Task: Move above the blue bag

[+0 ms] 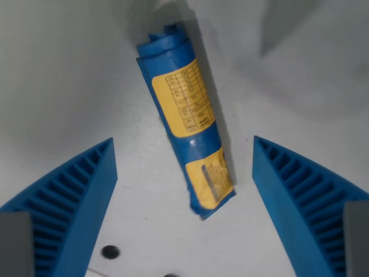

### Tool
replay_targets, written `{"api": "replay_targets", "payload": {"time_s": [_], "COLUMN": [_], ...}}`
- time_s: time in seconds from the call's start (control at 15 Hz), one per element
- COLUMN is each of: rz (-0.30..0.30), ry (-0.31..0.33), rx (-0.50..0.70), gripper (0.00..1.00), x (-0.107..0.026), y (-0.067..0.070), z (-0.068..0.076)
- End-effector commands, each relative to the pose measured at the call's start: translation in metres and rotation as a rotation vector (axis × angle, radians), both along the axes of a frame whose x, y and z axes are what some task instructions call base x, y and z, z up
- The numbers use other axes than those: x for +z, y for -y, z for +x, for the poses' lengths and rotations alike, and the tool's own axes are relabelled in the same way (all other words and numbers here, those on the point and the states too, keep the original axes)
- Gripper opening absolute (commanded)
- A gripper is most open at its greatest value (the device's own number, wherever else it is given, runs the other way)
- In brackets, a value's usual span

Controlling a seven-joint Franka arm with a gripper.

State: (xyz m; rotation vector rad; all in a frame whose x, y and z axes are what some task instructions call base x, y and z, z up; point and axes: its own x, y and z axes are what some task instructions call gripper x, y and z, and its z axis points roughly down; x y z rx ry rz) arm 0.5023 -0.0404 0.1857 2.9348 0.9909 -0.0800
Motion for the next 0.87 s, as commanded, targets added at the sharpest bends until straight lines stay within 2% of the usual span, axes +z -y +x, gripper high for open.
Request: {"api": "replay_targets", "payload": {"time_s": [0.07, 0.47, 0.87], "rz": [-0.032, -0.033, -0.026], "ry": [0.092, 0.097, 0.100], "rx": [0.201, 0.171, 0.136], "gripper": [1.00, 1.00, 1.00], "x": [-0.0063, -0.0138, -0.0154], "y": [0.0054, 0.0075, 0.0080], "z": [-0.0041, -0.0047, -0.0061]}}
